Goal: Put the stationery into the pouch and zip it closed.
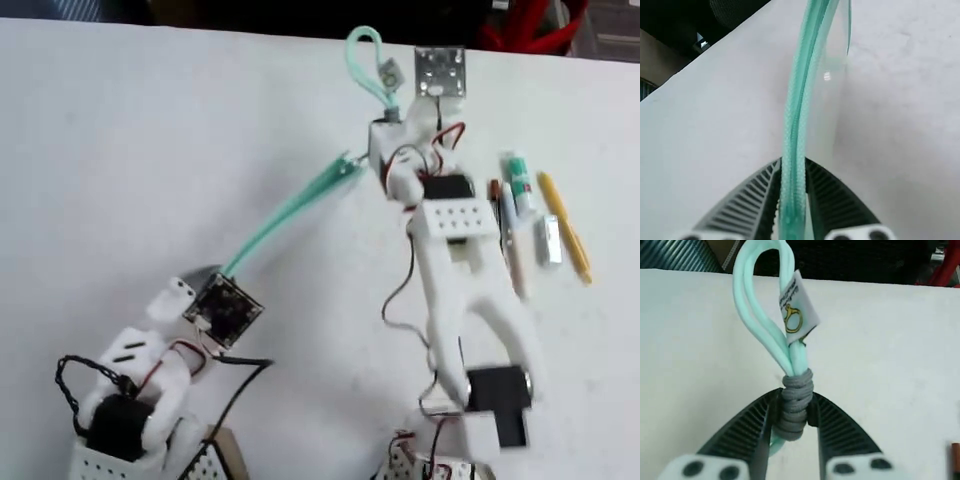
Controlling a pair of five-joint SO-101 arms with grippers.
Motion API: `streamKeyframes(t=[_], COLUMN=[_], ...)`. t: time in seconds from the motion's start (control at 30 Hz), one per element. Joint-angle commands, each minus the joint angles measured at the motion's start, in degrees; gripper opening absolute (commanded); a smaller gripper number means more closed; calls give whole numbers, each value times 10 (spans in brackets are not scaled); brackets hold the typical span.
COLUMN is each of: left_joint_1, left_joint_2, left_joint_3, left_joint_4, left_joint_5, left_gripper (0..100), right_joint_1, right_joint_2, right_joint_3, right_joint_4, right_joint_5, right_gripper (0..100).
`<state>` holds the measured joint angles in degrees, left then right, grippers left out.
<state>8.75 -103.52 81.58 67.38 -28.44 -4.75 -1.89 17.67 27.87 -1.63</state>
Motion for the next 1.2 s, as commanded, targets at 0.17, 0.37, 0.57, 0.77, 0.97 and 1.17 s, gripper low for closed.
streamKeyframes(t=[0.17, 0.37, 0.57, 0.77, 0.97, 1.17], left_joint_1=[-33, -35, -49, 56, 67, 71], left_joint_2=[3, 3, 7, 145, 394, 429], left_joint_3=[-10, -16, -139, -251, -426, -505], left_joint_4=[12, -1, -28, -38, -47, -19], left_joint_5=[-38, -13, 45, 83, 117, 117], left_gripper=[23, 155, 295, 294, 294, 295], right_joint_1=[70, 40, 33, -28, -51, -51], right_joint_2=[67, 67, 16, -79, -116, -169], right_joint_3=[-153, -159, -158, -149, -111, -88], right_joint_4=[75, 113, 172, 276, 278, 279], right_joint_5=[-47, -46, -51, -51, -46, -46], right_gripper=[18, 18, 18, 18, 18, 18])
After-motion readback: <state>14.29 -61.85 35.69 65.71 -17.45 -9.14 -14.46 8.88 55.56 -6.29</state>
